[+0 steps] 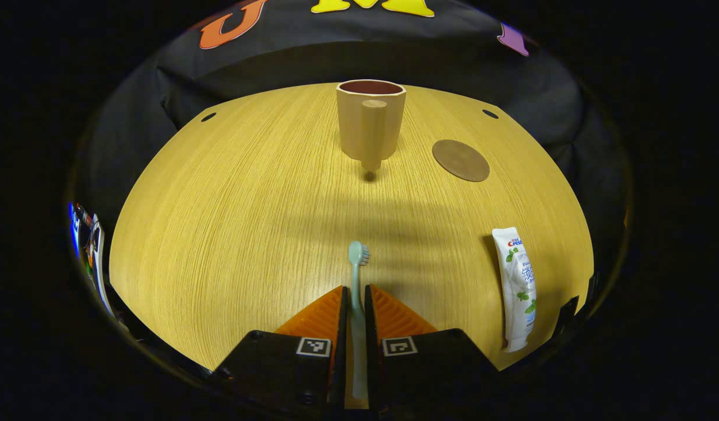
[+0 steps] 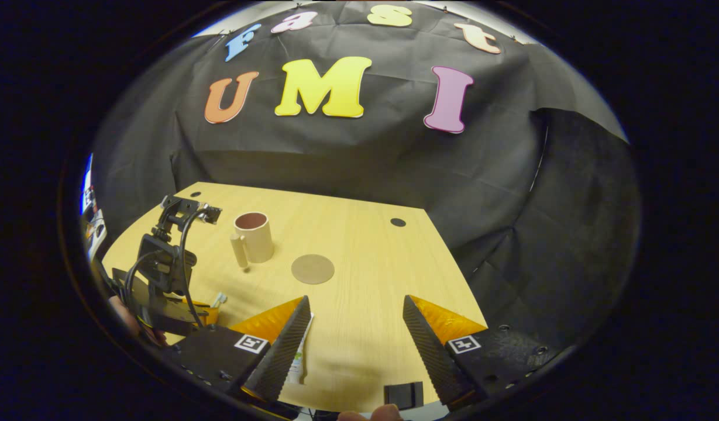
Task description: Put the toothbrush and toothpaste on the desktop into the cup, then pick up the cup and place it on the coaster on the desktop.
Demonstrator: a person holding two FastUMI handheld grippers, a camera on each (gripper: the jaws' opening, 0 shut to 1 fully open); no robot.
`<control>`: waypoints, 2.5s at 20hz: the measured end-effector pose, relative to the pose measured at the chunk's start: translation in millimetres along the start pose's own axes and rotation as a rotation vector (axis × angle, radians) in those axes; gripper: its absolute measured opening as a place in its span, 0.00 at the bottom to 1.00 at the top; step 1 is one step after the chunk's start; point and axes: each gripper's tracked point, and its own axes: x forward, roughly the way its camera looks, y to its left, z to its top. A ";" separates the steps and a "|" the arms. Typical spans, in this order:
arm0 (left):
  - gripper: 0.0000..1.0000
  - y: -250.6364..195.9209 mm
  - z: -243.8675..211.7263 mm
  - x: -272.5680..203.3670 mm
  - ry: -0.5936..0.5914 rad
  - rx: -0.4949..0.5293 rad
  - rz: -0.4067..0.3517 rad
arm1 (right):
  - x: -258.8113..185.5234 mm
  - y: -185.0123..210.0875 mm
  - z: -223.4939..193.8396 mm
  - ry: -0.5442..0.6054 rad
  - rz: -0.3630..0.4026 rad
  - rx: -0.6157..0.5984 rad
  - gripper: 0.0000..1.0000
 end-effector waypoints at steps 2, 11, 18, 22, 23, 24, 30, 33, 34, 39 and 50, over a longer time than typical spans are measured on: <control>0.08 0.2 1.9 -0.1 0.000 -0.004 -0.005 | -0.2 1.8 -3.6 0.018 0.007 0.001 0.95; 0.03 0.8 34.4 -33.9 -0.130 -0.029 -0.055 | -11.1 35.4 -36.5 0.233 0.138 0.040 0.95; 0.03 2.5 113.1 -85.5 -0.340 -0.082 -0.104 | -24.3 44.8 -66.1 0.439 0.173 0.005 0.96; 0.03 11.6 139.4 -108.7 -0.448 -0.052 -0.096 | -23.6 45.3 -77.6 0.526 0.157 0.005 0.96; 0.03 11.4 143.7 -115.4 -0.469 -0.047 -0.097 | -21.8 46.3 -78.1 0.535 0.152 0.005 0.96; 0.03 11.7 147.2 -120.2 -0.487 -0.043 -0.101 | -21.6 46.9 -80.7 0.548 0.153 0.003 0.98; 0.03 14.8 156.2 -132.1 -0.514 -0.074 -0.121 | -23.7 54.4 -89.3 0.626 0.166 -0.017 0.81; 0.03 16.7 164.1 -139.4 -0.541 -0.085 -0.123 | -24.4 57.4 -94.4 0.671 0.172 -0.007 0.57; 0.03 18.5 167.5 -142.5 -0.551 -0.083 -0.122 | -24.4 58.7 -96.2 0.679 0.171 0.003 0.46; 0.03 22.5 179.3 -149.8 -0.598 -0.081 -0.136 | -23.0 58.1 -97.7 0.711 0.163 0.012 0.26; 0.03 14.3 246.0 -152.5 -0.725 -0.091 -0.239 | -24.5 56.6 -81.1 0.611 0.223 0.144 0.18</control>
